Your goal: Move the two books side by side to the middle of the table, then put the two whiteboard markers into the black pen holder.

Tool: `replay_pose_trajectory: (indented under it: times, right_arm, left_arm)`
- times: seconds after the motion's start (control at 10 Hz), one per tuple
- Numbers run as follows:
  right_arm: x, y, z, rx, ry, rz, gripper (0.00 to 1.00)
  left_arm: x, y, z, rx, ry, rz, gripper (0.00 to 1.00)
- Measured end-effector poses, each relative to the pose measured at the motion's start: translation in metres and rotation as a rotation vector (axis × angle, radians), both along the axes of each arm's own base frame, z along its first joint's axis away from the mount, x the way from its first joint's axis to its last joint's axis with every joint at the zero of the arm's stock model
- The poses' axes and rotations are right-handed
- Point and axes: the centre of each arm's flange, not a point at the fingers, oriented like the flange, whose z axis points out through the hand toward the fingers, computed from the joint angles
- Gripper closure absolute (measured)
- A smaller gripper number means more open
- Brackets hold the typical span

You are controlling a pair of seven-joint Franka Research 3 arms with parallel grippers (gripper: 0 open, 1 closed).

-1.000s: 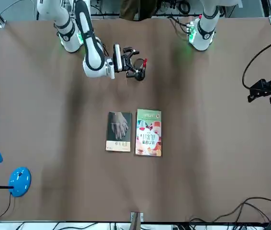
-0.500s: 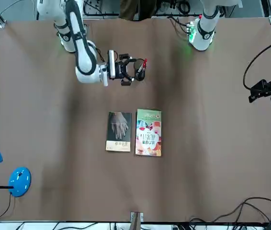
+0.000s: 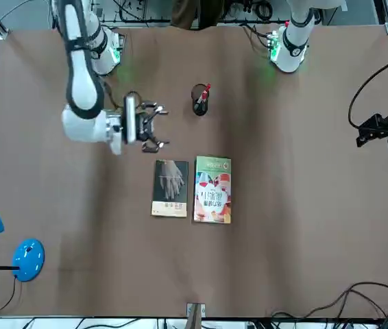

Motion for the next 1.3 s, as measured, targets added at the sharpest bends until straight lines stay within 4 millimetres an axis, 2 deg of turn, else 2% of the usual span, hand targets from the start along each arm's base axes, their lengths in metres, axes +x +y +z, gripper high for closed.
replay_pose_trajectory:
  times: [0.2, 0.5, 0.6, 0.8, 1.0, 1.1, 1.3]
  right_arm:
    - [0.032, -0.061, 0.036, -0.185, 0.108, -0.008, 0.04]
    - [0.069, -0.139, 0.121, -0.584, 0.167, -0.109, 0.01]
    - [0.076, -0.159, 0.148, -0.699, 0.150, -0.164, 0.01]
    - [0.080, -0.208, 0.186, -0.819, 0.127, -0.270, 0.01]
    - [0.080, -0.250, 0.198, -0.901, 0.212, -0.432, 0.01]
    - [0.079, -0.261, 0.199, -0.937, 0.291, -0.540, 0.01]
    - [0.080, -0.262, 0.201, -0.991, 0.427, -0.744, 0.01]
  left_arm:
    - [0.000, 0.000, 0.000, 0.000, -0.004, 0.000, 0.01]
    - [0.001, 0.001, 0.001, 0.000, -0.012, 0.001, 0.01]
    - [0.001, 0.001, 0.001, 0.000, -0.012, 0.001, 0.01]
    - [0.001, 0.001, 0.001, -0.001, -0.012, 0.001, 0.01]
    - [0.001, 0.000, 0.001, -0.007, -0.013, 0.002, 0.01]
    - [0.001, 0.000, 0.001, -0.009, -0.014, 0.002, 0.01]
    - [0.001, 0.002, 0.002, -0.010, -0.015, 0.005, 0.01]
